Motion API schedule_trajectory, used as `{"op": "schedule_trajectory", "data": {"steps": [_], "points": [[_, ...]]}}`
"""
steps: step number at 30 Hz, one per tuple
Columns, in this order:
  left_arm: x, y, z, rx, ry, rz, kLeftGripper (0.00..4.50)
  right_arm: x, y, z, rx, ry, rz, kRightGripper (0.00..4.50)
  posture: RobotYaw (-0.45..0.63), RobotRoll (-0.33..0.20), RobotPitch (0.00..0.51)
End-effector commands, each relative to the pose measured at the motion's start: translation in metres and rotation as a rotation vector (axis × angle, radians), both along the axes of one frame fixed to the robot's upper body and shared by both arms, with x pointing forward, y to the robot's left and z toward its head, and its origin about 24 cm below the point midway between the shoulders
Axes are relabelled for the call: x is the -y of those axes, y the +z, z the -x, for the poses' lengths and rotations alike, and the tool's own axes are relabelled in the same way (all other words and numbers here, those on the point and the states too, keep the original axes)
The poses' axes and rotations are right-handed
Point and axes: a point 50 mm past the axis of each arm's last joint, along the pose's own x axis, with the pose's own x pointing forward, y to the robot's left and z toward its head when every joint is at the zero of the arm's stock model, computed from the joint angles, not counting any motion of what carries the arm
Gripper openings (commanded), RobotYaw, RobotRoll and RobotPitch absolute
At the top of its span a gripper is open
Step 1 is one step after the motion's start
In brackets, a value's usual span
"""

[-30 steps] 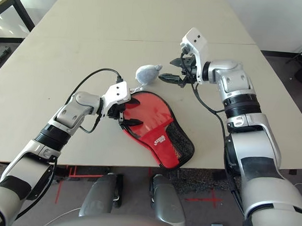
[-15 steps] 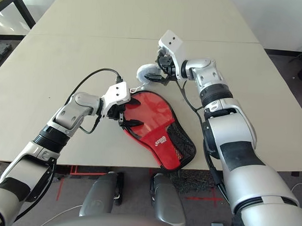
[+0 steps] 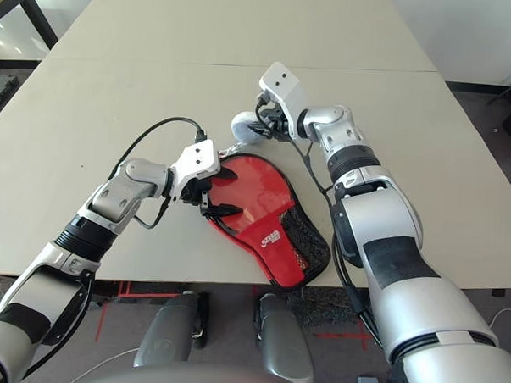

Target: Store the ping-pong paddle in its case and zip it.

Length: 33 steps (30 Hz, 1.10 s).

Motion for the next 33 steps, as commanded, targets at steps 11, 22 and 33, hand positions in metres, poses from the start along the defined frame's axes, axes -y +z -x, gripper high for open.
{"op": "schedule_trajectory", "data": {"steps": [11, 22, 33], "points": [[0.002, -0.015, 0.005, -0.053, -0.015, -0.033, 4.50, 0.041, 0.003, -0.003, 0.041, -0.134, 0.060, 0.02, 0.10, 0.000, 0.127], [0.002, -0.018, 0.007, -0.063, -0.024, -0.035, 4.50, 0.100, 0.003, 0.006, 0.037, -0.260, 0.130, 0.02, 0.08, 0.000, 0.108], [0.004, -0.019, 0.006, -0.070, -0.024, -0.031, 4.50, 0.161, 0.005, 0.026, -0.005, -0.370, 0.151, 0.02, 0.06, 0.000, 0.105]]}}
